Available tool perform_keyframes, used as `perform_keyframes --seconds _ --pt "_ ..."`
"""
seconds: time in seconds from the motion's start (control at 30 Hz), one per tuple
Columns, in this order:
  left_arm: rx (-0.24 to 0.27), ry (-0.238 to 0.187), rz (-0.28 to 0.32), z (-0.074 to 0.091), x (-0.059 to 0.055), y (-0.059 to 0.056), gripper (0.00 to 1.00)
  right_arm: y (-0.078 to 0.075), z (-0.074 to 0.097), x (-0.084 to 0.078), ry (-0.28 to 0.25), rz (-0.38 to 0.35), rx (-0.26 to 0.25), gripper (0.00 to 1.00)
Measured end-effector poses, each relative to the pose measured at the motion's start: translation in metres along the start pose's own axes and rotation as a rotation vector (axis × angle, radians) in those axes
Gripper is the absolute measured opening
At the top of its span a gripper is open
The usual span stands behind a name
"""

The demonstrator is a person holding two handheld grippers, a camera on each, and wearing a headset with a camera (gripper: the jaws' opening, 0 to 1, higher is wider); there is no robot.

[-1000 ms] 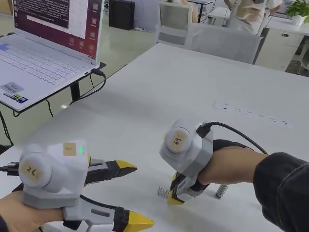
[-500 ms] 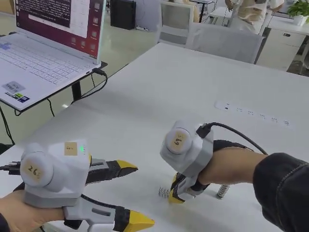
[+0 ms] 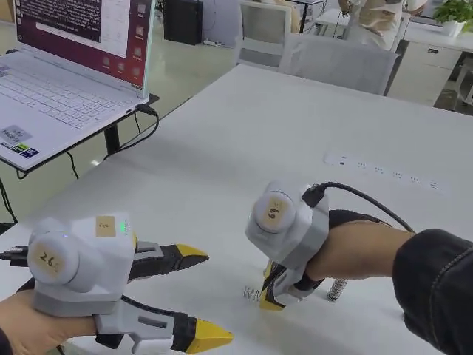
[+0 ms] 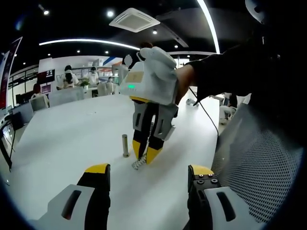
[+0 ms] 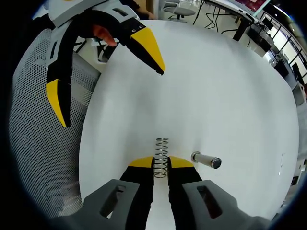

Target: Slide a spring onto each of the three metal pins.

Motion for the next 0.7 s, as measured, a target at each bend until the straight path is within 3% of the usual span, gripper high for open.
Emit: perform_keyframes --seconds 0.23,0.4,0.7 --pt "-0.016 -0.002 -0.012 -0.005 0.006 -0.003 0.59 0.013 0.019 -0.005 -0.001 0.011 -0.006 0.08" --pt "-0.045 -0.003 -0.027 -0.012 0.013 -0.011 0.57 0.026 0.031 -0.005 -0.017 0.022 -0.003 0.08" --pt "-0.083 0.002 -0.044 -0.022 0.016 -0.018 0.51 0.039 0.040 -0.001 -0.026 0.052 -0.001 0.08"
Point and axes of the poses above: the centre of the closed fingertips' face, and the gripper's own axes: z roughly backward along the fingers, y roughly to its left, x roughly out of its top, the point moved 7 cm from there along z, roughly backward along the fingers, and after that the axes turned 14 degrees about x, right-handed, at the moved point
